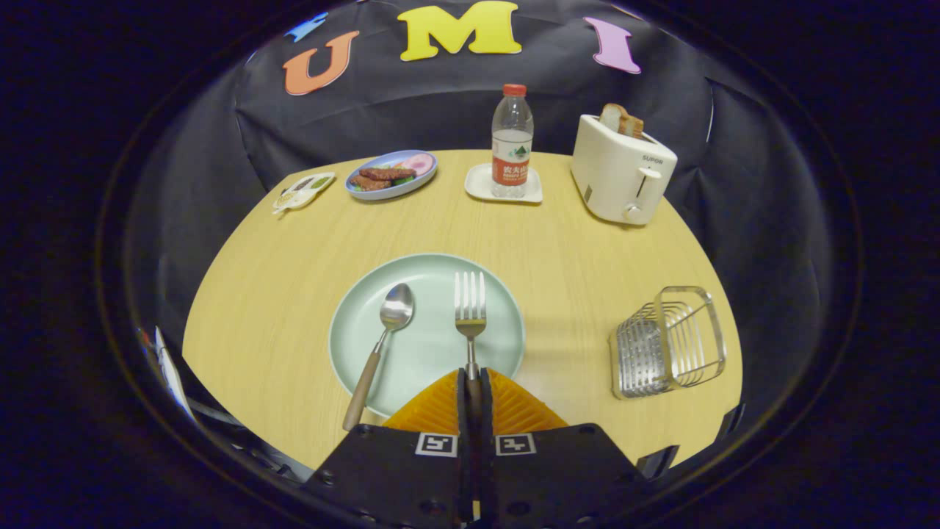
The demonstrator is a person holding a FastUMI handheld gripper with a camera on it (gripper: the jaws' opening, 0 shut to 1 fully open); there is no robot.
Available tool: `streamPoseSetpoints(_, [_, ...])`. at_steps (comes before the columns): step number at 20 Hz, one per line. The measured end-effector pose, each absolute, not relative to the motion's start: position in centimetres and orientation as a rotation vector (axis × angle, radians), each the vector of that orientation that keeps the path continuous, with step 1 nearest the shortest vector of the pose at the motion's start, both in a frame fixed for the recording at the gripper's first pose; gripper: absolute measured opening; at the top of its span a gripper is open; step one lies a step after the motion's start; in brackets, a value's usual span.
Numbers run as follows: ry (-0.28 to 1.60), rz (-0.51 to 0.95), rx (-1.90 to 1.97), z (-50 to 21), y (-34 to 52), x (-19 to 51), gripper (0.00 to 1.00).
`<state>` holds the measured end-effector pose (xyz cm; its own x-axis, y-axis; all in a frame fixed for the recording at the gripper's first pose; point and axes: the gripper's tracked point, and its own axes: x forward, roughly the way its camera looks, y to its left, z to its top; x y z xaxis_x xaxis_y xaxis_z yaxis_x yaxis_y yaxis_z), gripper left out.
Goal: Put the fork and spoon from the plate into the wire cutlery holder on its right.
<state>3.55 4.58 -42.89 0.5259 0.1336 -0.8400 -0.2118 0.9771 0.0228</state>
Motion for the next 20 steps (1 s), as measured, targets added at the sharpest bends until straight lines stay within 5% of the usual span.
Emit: streamPoseSetpoints(20, [0.995,0.056,-0.016,-37.8,-12.6,2.6,0.07])
